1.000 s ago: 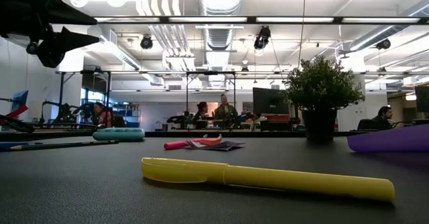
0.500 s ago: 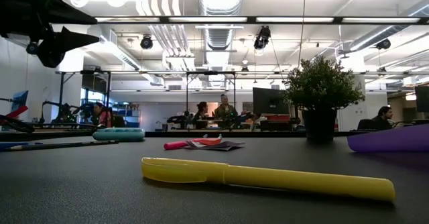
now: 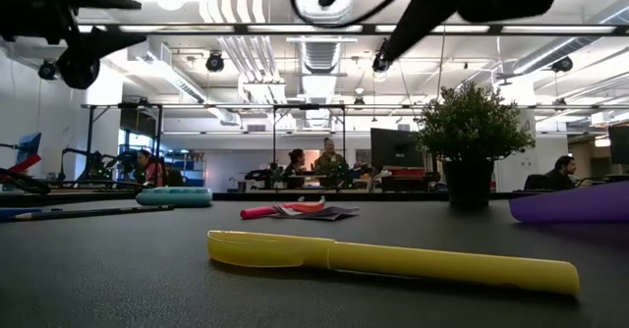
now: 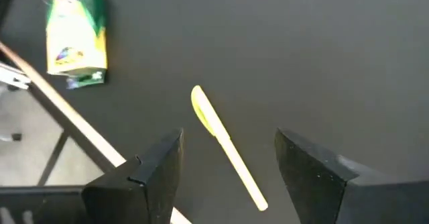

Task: Pack school essentials
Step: Put the yellow pen into the purple supply box

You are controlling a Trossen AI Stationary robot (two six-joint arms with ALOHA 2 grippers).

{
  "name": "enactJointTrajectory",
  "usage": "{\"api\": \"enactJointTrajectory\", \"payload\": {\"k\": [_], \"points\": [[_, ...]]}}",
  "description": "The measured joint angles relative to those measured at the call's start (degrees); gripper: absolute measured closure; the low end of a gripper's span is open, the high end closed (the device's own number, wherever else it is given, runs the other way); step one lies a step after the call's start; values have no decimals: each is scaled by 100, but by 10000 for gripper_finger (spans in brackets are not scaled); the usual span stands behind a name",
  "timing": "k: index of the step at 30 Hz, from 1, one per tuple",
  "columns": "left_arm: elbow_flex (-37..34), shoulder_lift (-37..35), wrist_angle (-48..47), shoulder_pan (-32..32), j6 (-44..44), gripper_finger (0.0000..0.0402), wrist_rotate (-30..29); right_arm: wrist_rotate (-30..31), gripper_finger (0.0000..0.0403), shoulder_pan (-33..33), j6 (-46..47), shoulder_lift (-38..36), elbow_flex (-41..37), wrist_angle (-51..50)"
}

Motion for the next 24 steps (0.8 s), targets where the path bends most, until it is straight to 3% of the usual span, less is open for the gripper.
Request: {"api": "enactJointTrajectory", "payload": {"k": [10,15,24], "points": [[0,7,592,0,-183,207,2036,-910,191,-100,-937,936,482,435],[2,1,816,0,-166,207,2187,-998,191,-100,-1409,1461,1103,192],[2,-1,868,-1,-163,207,2233,-1051,191,-100,-2471,2465,2576,-1331]]}}
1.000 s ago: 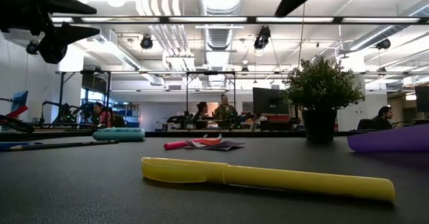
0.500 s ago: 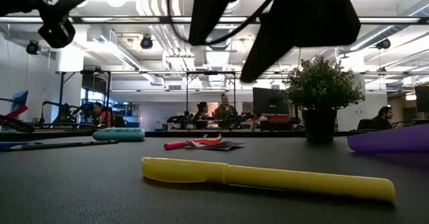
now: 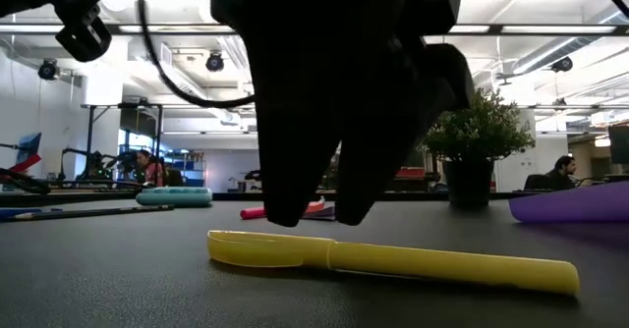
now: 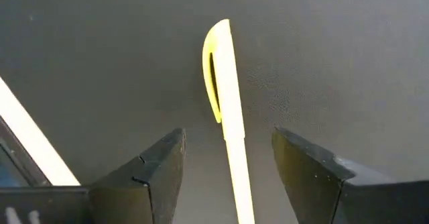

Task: Pack school essentials
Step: Put the yellow pen into the purple supply box

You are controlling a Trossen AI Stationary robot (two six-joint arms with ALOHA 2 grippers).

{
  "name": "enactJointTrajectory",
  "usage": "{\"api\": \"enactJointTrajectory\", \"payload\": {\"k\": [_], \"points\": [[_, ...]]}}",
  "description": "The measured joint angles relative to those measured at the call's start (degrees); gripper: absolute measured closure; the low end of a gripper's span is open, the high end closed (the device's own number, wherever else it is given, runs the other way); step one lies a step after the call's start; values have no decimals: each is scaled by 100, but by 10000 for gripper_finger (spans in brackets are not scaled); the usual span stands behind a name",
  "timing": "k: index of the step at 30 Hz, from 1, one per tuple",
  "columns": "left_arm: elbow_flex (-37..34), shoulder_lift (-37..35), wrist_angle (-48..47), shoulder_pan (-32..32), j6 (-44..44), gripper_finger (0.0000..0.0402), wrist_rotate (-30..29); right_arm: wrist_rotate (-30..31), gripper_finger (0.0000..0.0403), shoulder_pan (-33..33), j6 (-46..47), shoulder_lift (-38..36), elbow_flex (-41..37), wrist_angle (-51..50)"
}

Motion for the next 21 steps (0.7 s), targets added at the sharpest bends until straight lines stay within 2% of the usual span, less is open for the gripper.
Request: {"api": "enactJointTrajectory", "payload": {"k": [5,9,21], "points": [[0,-4,236,1,4,207,0,-186,195,-12,-155,292,376,-293],[0,-4,315,0,4,207,2,-308,221,-39,-80,317,364,-364],[0,-2,427,0,6,207,-37,-362,376,-52,-19,333,319,-585]]}}
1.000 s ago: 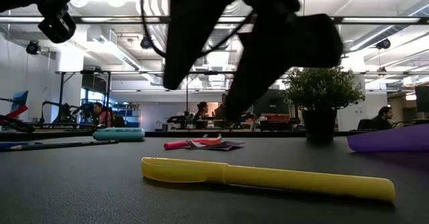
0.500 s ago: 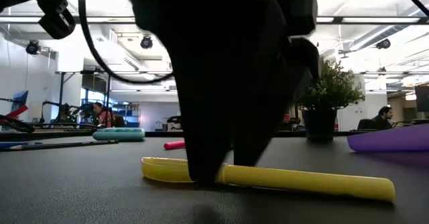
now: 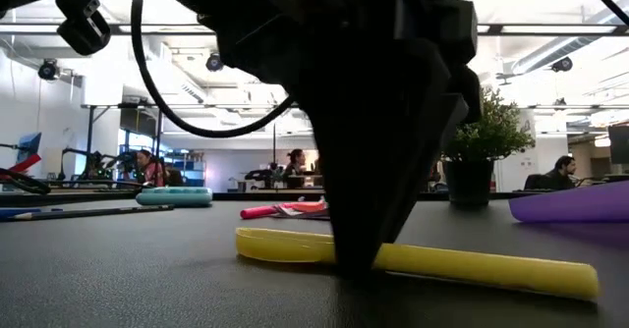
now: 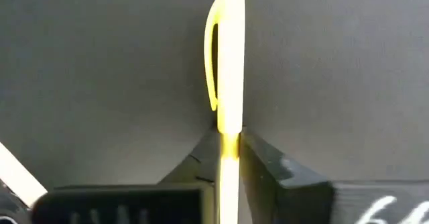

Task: Pack school essentials
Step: Put the yellow pen into the purple supply box

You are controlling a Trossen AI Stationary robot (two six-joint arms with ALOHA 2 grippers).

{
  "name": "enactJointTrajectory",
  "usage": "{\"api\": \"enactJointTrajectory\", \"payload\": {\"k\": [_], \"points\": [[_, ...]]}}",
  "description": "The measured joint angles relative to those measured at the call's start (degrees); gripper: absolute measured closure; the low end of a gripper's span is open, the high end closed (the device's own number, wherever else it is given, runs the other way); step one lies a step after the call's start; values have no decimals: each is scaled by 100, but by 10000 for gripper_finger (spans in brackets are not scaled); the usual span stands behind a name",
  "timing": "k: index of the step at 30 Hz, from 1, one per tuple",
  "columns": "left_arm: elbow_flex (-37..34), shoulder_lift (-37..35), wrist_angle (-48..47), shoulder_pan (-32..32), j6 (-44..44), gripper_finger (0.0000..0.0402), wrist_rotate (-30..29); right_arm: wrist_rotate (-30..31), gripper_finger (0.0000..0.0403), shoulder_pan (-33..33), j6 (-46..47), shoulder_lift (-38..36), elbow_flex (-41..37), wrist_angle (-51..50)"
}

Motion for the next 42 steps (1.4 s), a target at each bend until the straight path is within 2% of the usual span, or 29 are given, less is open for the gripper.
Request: {"api": "enactJointTrajectory", "payload": {"k": [7,15,21,25,29,34,38,42], "points": [[-2,-1,370,1,3,207,-15,-529,386,-1,-97,-65,69,-110],[-2,0,1239,0,-3,207,-13,-543,388,227,-45,-734,293,-800],[-2,12,1342,1,-3,207,-14,-611,389,785,294,-1305,286,-1605],[-2,110,1344,-1,-7,207,-13,-873,389,1211,534,-1397,269,-2364],[-2,263,1359,-1,-4,207,-13,-878,389,1564,532,-1476,78,-2250],[-2,509,1469,-1,-2,207,-136,-1070,390,1904,704,-1547,-485,-2285],[-4,724,1658,-1,1,207,-391,-1113,390,2077,817,-1886,-1247,-2293],[-4,935,1896,-1,-1,207,-464,-1274,390,2096,952,-2375,-2279,-1617]]}}
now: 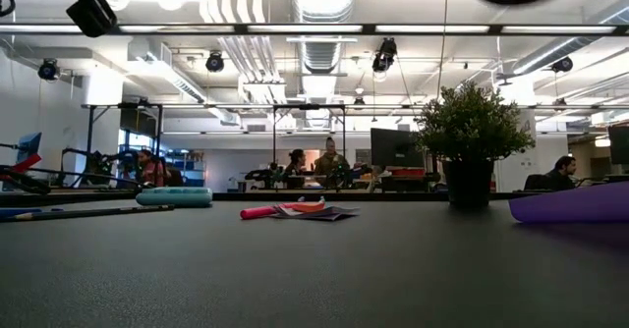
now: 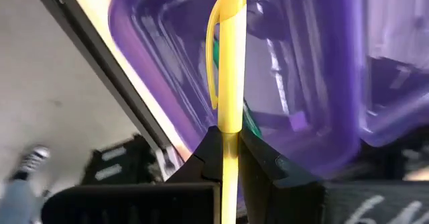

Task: Pack school essentials
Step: Put the yellow pen into the purple supply box

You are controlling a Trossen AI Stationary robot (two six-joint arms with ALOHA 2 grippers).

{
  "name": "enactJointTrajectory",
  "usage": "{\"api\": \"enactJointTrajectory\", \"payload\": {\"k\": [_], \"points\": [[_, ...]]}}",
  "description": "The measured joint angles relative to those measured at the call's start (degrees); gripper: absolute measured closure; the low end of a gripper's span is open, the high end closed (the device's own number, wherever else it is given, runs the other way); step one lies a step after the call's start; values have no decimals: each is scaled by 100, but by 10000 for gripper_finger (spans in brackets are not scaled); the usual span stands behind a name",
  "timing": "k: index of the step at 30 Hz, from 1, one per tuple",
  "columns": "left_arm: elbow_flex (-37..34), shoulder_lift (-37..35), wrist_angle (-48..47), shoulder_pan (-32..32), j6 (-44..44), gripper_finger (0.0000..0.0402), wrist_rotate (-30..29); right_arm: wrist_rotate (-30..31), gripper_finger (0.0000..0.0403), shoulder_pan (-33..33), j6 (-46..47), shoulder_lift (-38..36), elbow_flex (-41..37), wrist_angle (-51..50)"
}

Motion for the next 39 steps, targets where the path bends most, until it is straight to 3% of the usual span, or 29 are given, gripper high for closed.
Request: {"api": "enactJointTrajectory", "payload": {"k": [8,13,16,32,39], "points": [[0,321,221,1,1,207,1,1,390,18,758,-1332,-2310,2009],[0,467,227,0,0,207,1,324,383,14,847,-1823,-3097,2650],[0,513,233,0,1,207,-1,593,381,11,917,-1898,-3323,2649],[0,578,214,2,47,207,-27,558,375,7,965,-1892,-3611,2637],[0,576,210,2,53,207,-368,548,376,7,372,-1892,-3611,2993]]}}
